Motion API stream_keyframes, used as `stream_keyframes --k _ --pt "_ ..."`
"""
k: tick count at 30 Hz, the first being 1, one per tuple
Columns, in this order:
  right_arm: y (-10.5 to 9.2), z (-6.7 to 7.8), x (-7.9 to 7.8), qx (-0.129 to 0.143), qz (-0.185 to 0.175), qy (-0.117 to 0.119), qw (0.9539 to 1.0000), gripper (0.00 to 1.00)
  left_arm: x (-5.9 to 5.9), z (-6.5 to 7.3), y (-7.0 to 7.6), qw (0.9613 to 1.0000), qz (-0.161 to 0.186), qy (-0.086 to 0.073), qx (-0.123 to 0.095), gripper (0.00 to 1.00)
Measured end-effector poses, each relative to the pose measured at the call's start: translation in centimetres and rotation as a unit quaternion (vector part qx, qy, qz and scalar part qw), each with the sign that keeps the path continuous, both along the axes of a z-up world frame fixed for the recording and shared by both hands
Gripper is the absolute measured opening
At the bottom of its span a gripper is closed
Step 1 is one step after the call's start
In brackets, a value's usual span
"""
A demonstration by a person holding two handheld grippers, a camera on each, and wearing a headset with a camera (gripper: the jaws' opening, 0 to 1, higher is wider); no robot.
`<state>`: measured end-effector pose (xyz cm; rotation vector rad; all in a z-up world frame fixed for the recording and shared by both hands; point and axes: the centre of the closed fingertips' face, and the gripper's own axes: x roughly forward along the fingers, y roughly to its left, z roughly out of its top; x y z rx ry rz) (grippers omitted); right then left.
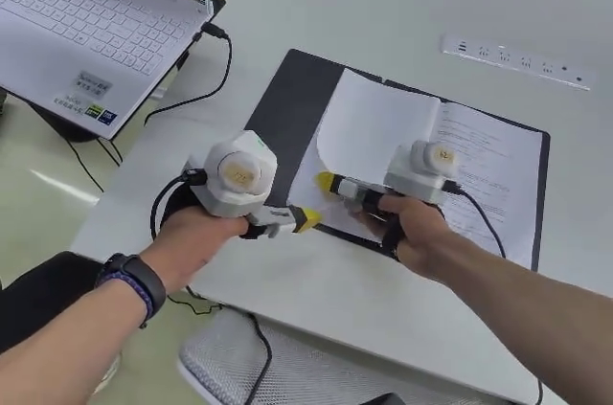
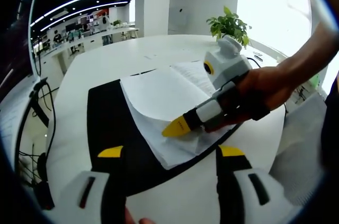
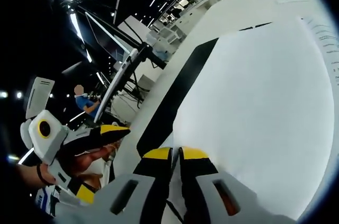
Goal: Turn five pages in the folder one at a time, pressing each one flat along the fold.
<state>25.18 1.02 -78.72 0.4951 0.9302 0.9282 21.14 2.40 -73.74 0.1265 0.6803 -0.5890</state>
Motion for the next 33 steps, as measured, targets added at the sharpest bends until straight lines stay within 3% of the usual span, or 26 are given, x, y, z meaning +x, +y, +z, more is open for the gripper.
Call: stream_keyframes --k 5,21,25,30,33 --pt "-0.1 -0.1 0.1 0.0 -0.004 0.001 1.0 0.07 -0.2 0.0 0.0 1.0 0.003 0.001 -0.001 0.68" --pt "0.9 1.4 -0.8 0.045 0.02 0.008 0.9988 0.32 -0.5 -0.5 -0.5 0.9999 -0.007 0.008 0.001 0.68" --pt "1.0 1.8 -0.9 0.058 0.019 0.019 0.998 0.38 -0.6 -0.4 -0.7 0.9999 -0.01 0.008 0.002 0.68" --pt "0.6 2.9 -1.1 0.065 0.031 0.003 0.9974 0.46 -0.6 -0.4 -1.2 0.9999 -0.011 0.011 -0.006 0.66" --pt "-0.3 3.3 -0.7 0.058 0.027 -0.01 0.9979 0.44 -0.7 -0.7 -1.5 0.9998 -0.015 0.015 -0.003 0.65"
